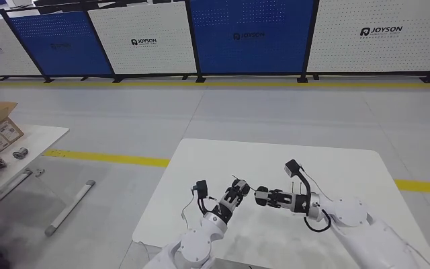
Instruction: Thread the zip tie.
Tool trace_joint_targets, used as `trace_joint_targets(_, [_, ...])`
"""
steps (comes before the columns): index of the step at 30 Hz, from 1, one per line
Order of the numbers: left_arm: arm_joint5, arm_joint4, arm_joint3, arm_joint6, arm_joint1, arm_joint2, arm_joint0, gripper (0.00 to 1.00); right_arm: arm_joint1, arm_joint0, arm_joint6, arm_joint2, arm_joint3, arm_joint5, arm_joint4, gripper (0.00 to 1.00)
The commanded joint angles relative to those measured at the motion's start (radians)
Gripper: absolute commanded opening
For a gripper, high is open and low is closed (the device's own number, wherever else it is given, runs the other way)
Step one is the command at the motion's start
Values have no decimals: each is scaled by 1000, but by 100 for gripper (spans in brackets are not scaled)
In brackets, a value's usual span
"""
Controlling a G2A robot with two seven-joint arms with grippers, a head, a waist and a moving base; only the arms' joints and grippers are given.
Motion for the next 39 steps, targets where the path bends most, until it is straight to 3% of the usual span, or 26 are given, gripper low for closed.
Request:
trace_joint_targets(1, [0,4,0,-2,-1,-1,1,0,-3,-1,3,3,2,0,-2,19])
trace_joint_targets(5, [1,13,1,-4,-4,-3,3,0,-7,-2,12,10,5,0,-4,29])
trace_joint_targets(13, [-1,27,1,-8,-10,-5,9,0,-15,-8,20,26,7,0,-10,25])
trace_joint_targets(16, [-2,34,0,-13,-11,-4,13,0,-18,-9,23,31,7,1,-13,22])
trace_joint_targets(18, [-2,37,0,-17,-12,-4,15,0,-19,-10,24,35,7,3,-16,13])
trace_joint_targets(19, [-1,38,0,-17,-13,-5,16,0,-20,-11,24,37,7,4,-17,0])
trace_joint_targets(28, [2,60,0,-14,-19,-7,16,0,-25,-18,31,51,3,18,-30,0])
trace_joint_targets(29, [6,80,3,-13,-19,-4,16,40,-25,-18,37,55,3,19,-31,0])
trace_joint_targets(30, [7,90,3,-13,-20,-3,16,89,-25,-19,43,57,3,18,-31,0])
trace_joint_targets(31, [6,99,4,-12,-20,-1,16,100,-25,-20,48,61,3,18,-31,0])
trace_joint_targets(39, [5,102,4,-12,-20,-1,16,100,-23,-23,75,77,4,19,-24,0])
